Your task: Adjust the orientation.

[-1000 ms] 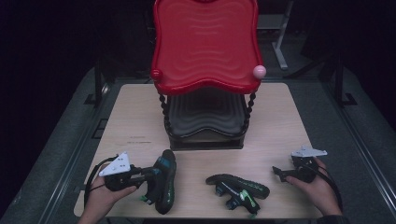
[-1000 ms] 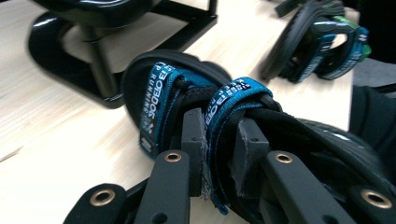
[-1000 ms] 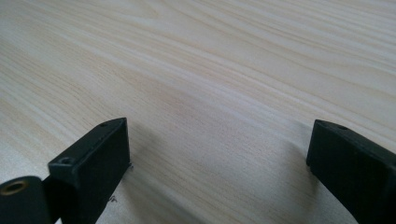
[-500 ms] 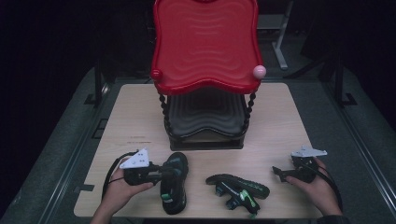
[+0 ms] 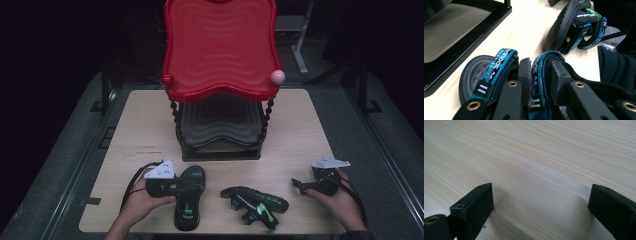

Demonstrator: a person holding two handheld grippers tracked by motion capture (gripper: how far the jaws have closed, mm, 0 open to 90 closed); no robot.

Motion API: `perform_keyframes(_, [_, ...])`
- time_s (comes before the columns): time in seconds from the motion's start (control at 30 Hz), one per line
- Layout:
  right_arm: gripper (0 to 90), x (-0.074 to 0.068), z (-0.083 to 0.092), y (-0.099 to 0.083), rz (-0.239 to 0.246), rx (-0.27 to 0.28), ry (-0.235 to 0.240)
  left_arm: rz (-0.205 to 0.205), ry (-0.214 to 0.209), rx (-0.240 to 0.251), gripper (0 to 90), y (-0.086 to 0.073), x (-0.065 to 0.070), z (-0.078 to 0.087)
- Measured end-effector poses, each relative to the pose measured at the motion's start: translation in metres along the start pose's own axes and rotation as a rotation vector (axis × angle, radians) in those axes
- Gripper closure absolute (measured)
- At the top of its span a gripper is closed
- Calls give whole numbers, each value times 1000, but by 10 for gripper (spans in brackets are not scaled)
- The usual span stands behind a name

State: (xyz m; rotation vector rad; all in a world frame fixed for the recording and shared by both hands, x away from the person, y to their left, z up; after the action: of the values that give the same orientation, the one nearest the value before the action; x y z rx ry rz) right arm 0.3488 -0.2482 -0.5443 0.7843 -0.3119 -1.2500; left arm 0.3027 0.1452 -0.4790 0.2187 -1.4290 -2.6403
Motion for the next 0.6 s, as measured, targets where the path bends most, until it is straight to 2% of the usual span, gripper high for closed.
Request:
perform_keyframes(0.1, [54,0,0,0,0,0,0,36,-11,14,656,-4,1,1])
perform_keyframes(0.13, [54,0,0,0,0,0,1,49,-13,18,609,-5,1,1])
perform_keyframes(0.3, [54,0,0,0,2,-1,3,102,-26,50,560,-8,3,2])
perform_keyframes(0.4, [54,-1,0,0,2,-1,4,125,-37,72,589,-10,4,2])
perform_keyframes(0.5, [54,0,0,0,2,-1,5,135,-30,85,648,-10,2,3])
perform_keyframes(0.6, [54,-1,0,0,3,-1,5,135,-35,91,658,-11,1,4])
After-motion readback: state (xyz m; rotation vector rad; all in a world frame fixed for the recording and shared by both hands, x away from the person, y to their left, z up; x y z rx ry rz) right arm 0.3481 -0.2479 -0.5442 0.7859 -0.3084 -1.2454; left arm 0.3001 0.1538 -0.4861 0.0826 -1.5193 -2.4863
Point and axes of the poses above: each handheld gripper's, and its own axes: z roughly backward along the jaws, y roughly out of its top, x roughly to its right, the point moved 9 cm from there along -z, roughly forward along the jaws, and after that the axes turned 14 degrees about -z, right-handed, at the moved point
